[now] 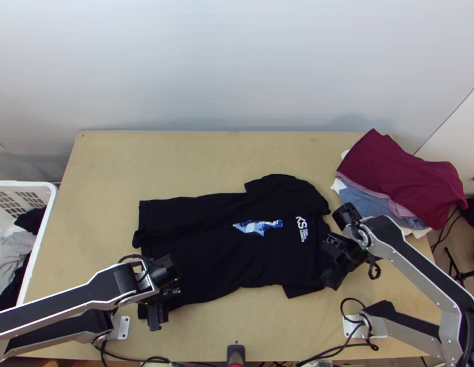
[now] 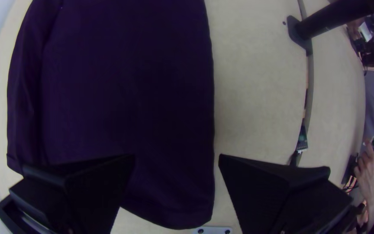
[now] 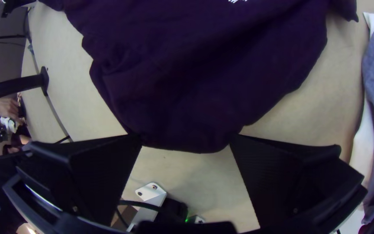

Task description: Fold the t-shirt

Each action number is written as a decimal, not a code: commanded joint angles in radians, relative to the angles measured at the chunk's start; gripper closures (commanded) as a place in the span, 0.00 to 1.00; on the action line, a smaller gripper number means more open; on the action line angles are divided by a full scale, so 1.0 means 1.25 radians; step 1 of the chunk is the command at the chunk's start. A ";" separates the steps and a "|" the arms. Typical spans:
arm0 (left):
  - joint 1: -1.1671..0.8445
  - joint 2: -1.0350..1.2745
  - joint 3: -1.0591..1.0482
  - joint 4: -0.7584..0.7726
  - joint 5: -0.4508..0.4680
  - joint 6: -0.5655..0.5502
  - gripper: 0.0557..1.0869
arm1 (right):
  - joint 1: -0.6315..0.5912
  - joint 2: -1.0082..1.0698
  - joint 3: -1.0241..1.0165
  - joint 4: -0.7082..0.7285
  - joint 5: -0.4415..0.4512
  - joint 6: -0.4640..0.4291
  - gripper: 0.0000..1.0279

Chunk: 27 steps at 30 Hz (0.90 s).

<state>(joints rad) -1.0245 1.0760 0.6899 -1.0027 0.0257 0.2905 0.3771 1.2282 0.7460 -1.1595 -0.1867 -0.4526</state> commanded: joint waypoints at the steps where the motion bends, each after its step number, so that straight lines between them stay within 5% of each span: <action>1: -0.019 0.012 -0.010 -0.002 0.003 0.001 0.10 | 0.012 0.035 -0.008 0.029 0.005 0.012 0.14; 5: -0.028 0.056 -0.010 0.000 0.001 0.000 0.15 | 0.015 0.037 -0.013 0.038 0.013 0.017 0.16; 10: -0.030 0.072 -0.014 0.012 0.003 0.001 0.28 | 0.014 0.034 -0.015 0.038 0.018 0.017 0.33; 15: -0.030 0.071 -0.025 0.027 0.003 -0.003 0.45 | 0.015 0.035 -0.024 0.039 0.022 0.017 0.61; 20: -0.028 0.065 -0.030 0.043 0.004 -0.010 0.72 | 0.020 0.036 -0.026 0.045 0.021 0.015 0.90; 27: -0.026 0.065 -0.037 0.055 0.022 -0.012 0.90 | 0.024 0.041 -0.027 0.049 0.021 0.012 0.97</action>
<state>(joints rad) -1.0603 1.1568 0.6525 -0.9497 0.0380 0.2794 0.4023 1.2758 0.7151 -1.1038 -0.1623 -0.4328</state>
